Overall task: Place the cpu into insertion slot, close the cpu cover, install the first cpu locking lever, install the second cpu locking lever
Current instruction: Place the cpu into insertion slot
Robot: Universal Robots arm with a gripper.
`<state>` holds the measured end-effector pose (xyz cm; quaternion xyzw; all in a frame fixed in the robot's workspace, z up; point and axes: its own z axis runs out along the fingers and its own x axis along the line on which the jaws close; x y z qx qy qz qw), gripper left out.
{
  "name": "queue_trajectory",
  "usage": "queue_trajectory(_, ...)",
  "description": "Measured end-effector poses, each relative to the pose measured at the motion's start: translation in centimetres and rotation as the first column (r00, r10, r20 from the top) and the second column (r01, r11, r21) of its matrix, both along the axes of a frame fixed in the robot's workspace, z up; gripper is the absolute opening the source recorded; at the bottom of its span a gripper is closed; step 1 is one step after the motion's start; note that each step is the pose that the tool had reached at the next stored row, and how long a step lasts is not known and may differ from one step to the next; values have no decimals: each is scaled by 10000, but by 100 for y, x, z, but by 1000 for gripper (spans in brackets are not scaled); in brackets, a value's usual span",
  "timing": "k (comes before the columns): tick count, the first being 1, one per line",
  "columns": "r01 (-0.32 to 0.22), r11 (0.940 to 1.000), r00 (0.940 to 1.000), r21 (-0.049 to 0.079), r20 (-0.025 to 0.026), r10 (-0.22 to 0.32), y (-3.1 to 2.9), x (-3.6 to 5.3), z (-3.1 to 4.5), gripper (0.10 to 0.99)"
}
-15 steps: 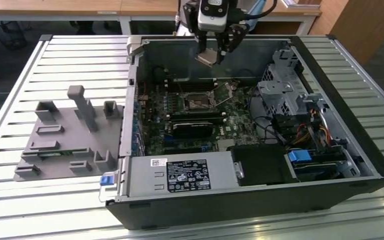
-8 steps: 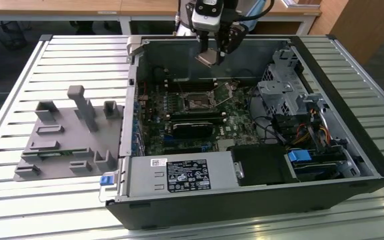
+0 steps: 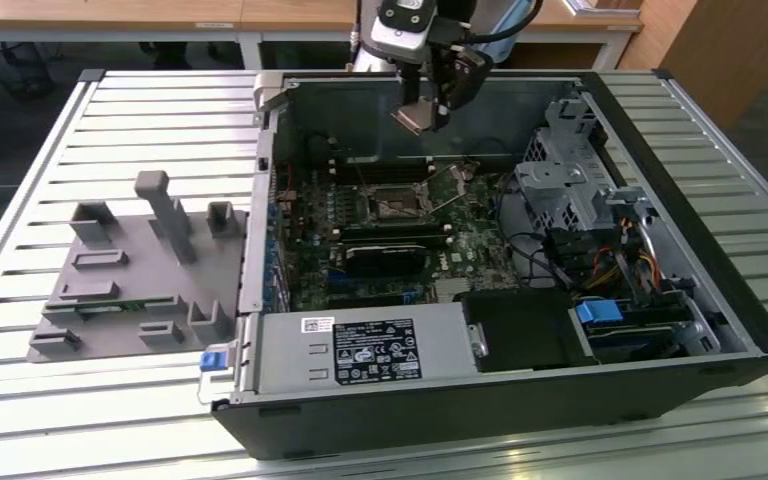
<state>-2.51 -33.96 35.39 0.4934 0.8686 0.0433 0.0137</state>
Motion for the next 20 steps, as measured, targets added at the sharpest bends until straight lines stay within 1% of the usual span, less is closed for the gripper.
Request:
queue_trajectory(5, 554, 9985, 9985, 0, 0, -554, 8, 0, -6, 529)
queue_trajectory(9, 1048, 9945, 9945, -1, 0, -1048, 11, 0, -14, 529)
queue_trajectory(14, 1710, 9853, 9853, -1, 0, -1710, 13, 0, -23, 529)
queue_trajectory(17, 2088, 9780, 9780, -1, 0, -2088, 15, 0, -28, 529)
queue_trajectory(20, 2462, 9692, 9692, 0, 0, -2462, 17, 0, -33, 529)
